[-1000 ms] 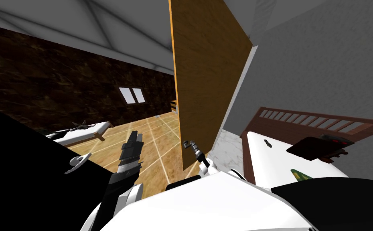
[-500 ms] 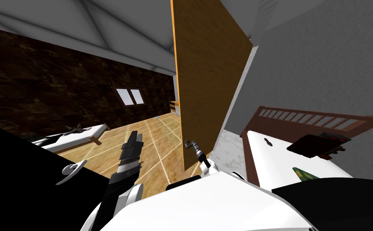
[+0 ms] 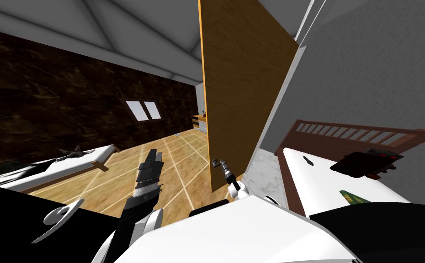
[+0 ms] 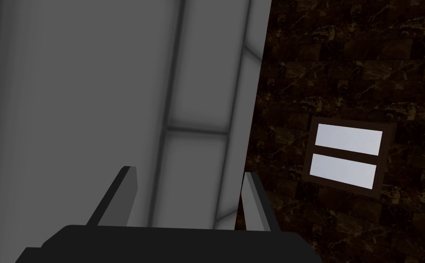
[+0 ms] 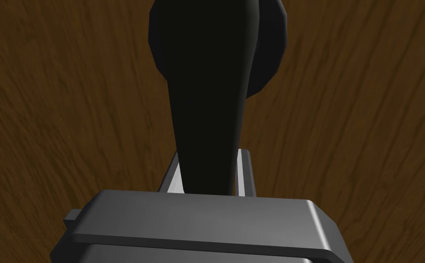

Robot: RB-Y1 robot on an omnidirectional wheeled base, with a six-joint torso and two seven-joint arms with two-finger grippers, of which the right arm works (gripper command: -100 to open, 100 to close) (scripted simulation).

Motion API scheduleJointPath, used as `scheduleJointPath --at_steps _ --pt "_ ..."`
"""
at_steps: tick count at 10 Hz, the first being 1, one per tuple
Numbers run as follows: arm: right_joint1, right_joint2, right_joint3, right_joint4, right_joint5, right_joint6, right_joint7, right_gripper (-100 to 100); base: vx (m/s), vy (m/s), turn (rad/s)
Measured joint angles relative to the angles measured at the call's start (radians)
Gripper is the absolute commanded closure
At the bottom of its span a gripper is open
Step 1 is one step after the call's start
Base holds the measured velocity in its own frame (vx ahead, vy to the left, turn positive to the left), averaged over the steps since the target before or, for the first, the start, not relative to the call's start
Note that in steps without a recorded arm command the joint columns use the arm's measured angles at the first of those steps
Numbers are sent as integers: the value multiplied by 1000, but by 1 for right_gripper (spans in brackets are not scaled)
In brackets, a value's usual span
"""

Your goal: Push the door open

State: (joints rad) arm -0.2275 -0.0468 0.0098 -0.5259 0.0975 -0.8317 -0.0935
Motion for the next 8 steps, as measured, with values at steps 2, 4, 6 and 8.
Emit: scheduleJointPath --at_steps 2,4,6,8 --pt "-8 5 -24 13 -15 -3 12 100 156 136 -52" --pt "-20 3 -40 24 -26 -11 18 100 90 24 -41" --pt "-15 -2 -51 31 -33 -10 24 100 156 78 -37" --pt "-34 -12 -67 69 -44 -21 29 100 146 69 -22"
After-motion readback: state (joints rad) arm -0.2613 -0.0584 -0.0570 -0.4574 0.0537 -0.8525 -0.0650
